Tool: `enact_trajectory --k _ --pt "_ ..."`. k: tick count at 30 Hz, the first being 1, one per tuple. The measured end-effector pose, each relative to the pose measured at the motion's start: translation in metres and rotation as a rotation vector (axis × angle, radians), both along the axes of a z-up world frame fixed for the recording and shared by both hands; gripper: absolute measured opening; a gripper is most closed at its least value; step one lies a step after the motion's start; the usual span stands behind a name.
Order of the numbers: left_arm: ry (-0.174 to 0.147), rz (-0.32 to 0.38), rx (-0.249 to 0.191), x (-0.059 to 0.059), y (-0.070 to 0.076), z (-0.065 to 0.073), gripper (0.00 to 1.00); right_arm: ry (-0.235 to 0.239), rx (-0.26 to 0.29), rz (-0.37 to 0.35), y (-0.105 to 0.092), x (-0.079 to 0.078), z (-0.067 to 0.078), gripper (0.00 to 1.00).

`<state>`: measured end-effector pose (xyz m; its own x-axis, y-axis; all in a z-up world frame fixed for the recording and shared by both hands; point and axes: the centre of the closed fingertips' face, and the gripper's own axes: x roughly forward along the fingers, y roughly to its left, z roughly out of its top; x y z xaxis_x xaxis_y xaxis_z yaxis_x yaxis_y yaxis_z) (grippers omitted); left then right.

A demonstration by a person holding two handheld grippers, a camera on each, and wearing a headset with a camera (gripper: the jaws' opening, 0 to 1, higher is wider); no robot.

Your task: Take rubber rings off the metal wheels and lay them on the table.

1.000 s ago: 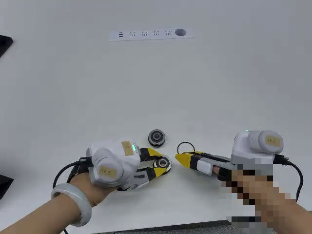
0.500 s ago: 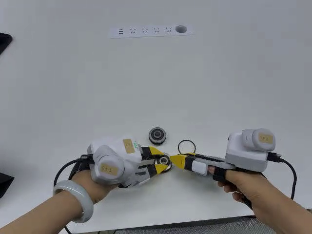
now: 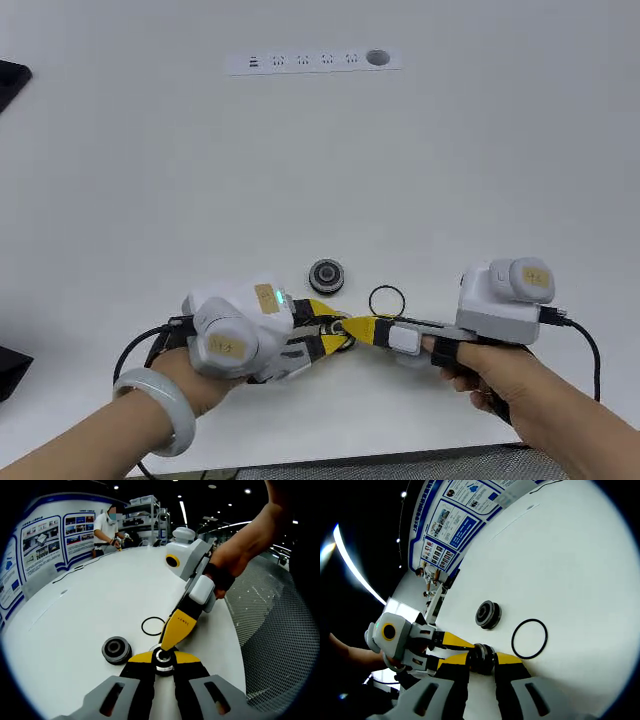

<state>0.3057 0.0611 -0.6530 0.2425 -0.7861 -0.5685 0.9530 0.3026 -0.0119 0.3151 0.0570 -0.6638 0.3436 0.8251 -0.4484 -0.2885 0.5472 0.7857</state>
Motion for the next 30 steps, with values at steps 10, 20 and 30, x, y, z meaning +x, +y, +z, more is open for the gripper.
enact_trajectory --k 10,20,30 --pt "0.002 0.001 -0.002 0.0003 0.0003 -0.0008 0.13 0.03 0.032 0.008 -0.0015 -0.0086 0.0048 0.19" --pt "0.002 0.0 -0.001 0.0002 0.0003 -0.0009 0.13 0.023 0.03 -0.002 -0.0073 -0.0071 0.0073 0.12" --pt "0.003 0.001 -0.001 -0.0001 0.0 -0.0003 0.13 0.012 -0.005 0.004 -0.0082 -0.0055 0.0033 0.06"
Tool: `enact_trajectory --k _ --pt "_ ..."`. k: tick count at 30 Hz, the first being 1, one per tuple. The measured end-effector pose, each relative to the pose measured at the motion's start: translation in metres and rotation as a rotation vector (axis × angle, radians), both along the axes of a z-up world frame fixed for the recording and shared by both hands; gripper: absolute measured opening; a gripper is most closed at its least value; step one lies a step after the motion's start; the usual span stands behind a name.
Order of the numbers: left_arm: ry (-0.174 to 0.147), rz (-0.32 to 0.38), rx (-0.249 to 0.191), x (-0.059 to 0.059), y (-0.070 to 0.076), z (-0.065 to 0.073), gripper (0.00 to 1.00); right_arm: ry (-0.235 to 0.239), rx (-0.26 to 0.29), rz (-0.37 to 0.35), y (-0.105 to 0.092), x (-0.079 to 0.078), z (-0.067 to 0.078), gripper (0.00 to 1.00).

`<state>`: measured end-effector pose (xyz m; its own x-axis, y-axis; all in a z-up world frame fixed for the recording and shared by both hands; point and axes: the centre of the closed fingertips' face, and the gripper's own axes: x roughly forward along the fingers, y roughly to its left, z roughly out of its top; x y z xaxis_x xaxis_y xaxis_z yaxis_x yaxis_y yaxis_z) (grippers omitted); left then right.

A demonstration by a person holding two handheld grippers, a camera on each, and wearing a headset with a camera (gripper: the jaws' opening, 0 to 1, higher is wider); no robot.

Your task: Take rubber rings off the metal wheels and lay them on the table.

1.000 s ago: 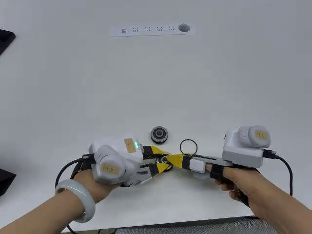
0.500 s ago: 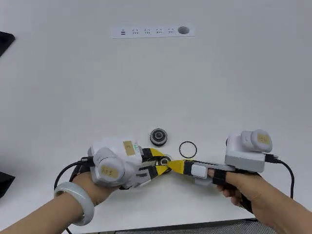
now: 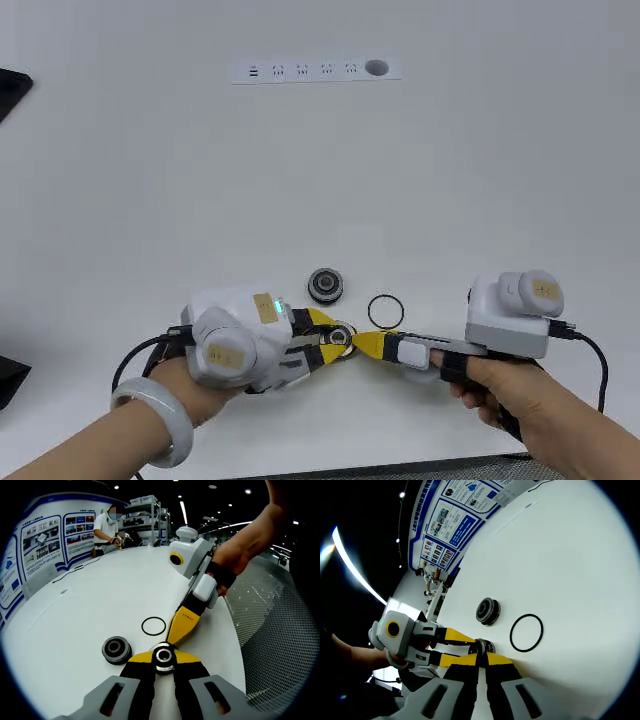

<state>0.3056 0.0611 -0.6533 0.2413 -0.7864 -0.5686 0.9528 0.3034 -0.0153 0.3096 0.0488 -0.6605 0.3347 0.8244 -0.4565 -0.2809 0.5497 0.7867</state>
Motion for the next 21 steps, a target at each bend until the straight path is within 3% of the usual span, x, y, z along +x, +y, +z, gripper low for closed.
enact_trajectory --k 6,10,21 --pt "0.002 0.003 -0.002 0.0007 0.001 -0.0017 0.13 -0.012 -0.016 0.008 -0.0003 0.0005 -0.0004 0.03" --pt "0.001 0.002 -0.002 0.0006 0.0007 -0.0014 0.13 -0.046 -0.033 0.028 0.0006 0.0009 0.0013 0.02" --pt "0.001 -0.005 0.004 0.0004 0.0007 -0.0011 0.13 -0.06 -0.027 0.04 0.0039 0.0005 0.0063 0.02"
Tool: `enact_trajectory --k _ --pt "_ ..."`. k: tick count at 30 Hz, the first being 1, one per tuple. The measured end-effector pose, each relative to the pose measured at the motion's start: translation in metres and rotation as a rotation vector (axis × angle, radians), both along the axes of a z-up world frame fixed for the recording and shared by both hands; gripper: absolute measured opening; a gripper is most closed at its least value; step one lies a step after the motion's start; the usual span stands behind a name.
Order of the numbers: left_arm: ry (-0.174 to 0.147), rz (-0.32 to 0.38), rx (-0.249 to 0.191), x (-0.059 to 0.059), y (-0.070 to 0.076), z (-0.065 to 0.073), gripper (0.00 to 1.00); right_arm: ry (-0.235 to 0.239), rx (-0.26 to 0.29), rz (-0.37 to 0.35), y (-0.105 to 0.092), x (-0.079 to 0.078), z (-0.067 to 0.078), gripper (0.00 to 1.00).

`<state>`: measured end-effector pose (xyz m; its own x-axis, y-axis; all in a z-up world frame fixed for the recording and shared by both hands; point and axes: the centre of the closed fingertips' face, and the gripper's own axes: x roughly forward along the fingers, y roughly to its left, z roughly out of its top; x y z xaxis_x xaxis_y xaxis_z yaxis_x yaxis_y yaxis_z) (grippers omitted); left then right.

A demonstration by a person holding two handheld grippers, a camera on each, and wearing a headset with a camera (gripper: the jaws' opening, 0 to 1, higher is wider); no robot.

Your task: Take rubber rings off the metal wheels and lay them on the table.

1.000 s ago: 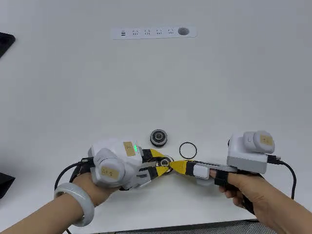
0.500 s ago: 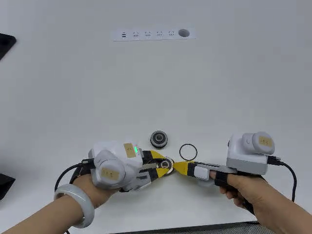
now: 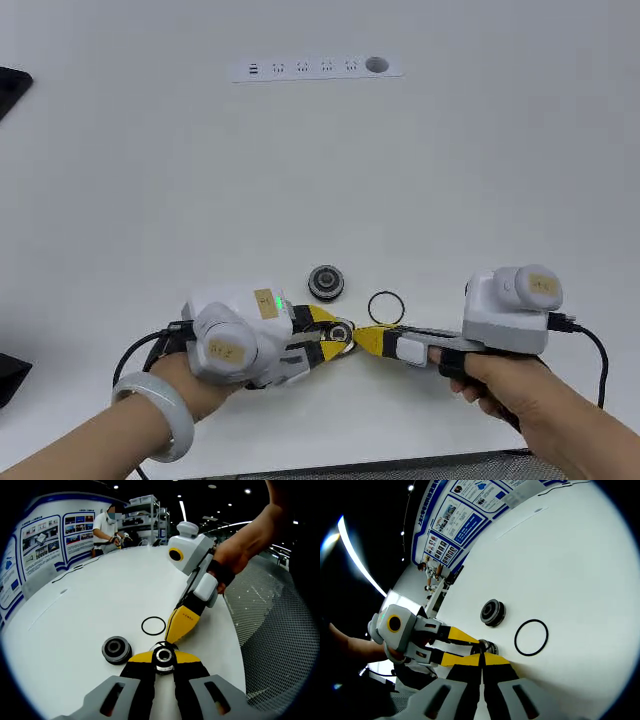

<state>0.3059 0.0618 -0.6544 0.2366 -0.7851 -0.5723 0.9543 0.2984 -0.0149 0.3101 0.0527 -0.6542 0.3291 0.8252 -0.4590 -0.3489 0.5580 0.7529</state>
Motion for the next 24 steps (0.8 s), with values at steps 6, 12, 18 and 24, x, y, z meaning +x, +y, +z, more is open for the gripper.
enact_trajectory --k 6,12,18,24 --pt "0.0 0.0 0.0 0.0 0.0 0.0 0.13 0.006 0.009 -0.002 0.001 0.0 0.001 0.02" --pt "0.0 0.001 0.0 0.0 0.0 0.0 0.13 0.007 0.015 -0.001 0.002 -0.001 0.002 0.02" --pt "0.001 0.001 -0.001 0.0 0.0 0.001 0.13 0.009 0.025 0.0 0.005 -0.001 0.004 0.02" --pt "0.001 0.003 -0.001 0.0 0.0 0.0 0.13 -0.007 0.104 0.006 0.017 -0.001 0.019 0.02"
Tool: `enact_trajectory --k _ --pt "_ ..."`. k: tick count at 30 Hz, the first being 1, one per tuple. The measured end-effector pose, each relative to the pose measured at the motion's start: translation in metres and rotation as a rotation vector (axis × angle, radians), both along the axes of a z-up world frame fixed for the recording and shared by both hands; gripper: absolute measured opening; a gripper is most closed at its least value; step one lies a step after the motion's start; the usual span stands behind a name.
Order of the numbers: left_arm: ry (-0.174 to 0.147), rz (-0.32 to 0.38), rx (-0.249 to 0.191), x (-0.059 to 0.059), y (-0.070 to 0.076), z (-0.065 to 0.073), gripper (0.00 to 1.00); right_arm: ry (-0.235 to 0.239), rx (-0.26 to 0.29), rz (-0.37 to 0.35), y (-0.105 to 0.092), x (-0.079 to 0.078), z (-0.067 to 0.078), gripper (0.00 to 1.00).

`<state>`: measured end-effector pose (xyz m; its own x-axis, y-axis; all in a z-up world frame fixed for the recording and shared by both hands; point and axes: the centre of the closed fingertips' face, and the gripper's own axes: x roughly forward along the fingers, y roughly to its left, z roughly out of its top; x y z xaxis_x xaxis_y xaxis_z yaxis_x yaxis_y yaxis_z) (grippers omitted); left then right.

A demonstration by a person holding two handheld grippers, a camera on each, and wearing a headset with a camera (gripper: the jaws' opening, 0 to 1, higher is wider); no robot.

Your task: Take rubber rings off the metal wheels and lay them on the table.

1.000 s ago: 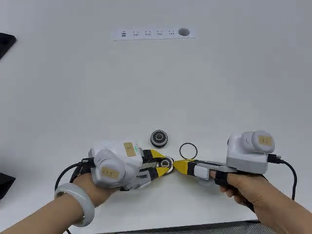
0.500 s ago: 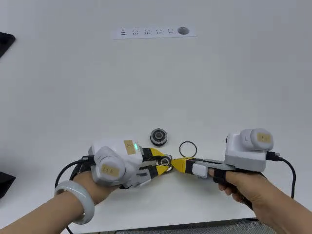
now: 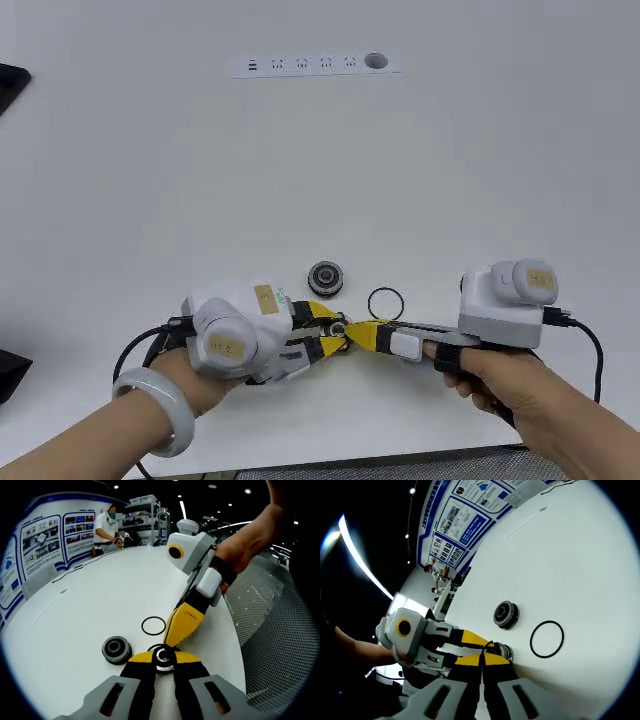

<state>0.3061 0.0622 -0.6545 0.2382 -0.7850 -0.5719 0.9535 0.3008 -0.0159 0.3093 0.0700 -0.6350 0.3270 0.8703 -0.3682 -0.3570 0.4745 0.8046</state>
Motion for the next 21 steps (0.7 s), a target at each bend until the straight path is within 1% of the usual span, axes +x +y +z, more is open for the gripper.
enact_trajectory --k 1,2,4,6,12,21 --pt "0.001 0.001 -0.001 0.0 0.0 0.0 0.13 0.004 -0.033 0.005 -0.001 -0.001 -0.003 0.02" --pt "0.0 0.001 -0.001 0.0 0.0 -0.001 0.13 -0.009 -0.042 0.012 -0.001 -0.001 -0.003 0.02" --pt "0.001 0.002 -0.001 0.0 0.0 0.0 0.13 0.005 -0.031 0.002 -0.002 -0.001 -0.004 0.02" --pt "0.0 0.001 0.0 0.0 0.0 0.0 0.13 0.01 -0.03 -0.008 -0.004 0.0 -0.005 0.02" --pt "-0.001 0.0 -0.001 0.0 0.0 0.0 0.13 0.016 -0.042 -0.024 -0.009 0.002 -0.007 0.02" --pt "-0.005 0.008 -0.006 -0.001 0.0 0.001 0.14 0.028 -0.066 -0.037 -0.012 0.001 -0.015 0.02"
